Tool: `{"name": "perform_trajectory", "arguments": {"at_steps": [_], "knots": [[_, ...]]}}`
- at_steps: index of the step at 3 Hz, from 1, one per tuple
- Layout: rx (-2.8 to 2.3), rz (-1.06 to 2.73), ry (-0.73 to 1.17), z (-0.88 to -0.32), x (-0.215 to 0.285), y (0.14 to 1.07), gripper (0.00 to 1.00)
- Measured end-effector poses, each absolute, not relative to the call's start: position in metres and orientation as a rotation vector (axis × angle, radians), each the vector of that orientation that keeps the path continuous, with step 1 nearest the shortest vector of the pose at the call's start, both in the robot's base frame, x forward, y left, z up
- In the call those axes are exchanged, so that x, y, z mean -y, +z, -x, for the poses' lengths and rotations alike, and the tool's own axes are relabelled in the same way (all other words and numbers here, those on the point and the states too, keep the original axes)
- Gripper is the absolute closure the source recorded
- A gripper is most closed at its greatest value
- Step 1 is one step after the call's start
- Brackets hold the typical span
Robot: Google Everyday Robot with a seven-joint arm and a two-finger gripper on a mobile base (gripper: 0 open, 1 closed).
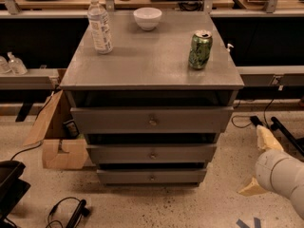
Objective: Close middle drawer
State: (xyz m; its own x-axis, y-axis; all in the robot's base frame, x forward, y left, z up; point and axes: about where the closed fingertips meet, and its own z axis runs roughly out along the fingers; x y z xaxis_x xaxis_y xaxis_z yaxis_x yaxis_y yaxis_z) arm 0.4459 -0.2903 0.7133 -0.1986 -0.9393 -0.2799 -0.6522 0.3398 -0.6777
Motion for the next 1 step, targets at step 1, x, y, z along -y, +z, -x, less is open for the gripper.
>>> {"name": "perform_trajectory", "arguments": {"at_steps": [1], "knots": [[-1.939, 1.391, -0.55, -0.4459, 0.2903, 0.7133, 0.0]]}}
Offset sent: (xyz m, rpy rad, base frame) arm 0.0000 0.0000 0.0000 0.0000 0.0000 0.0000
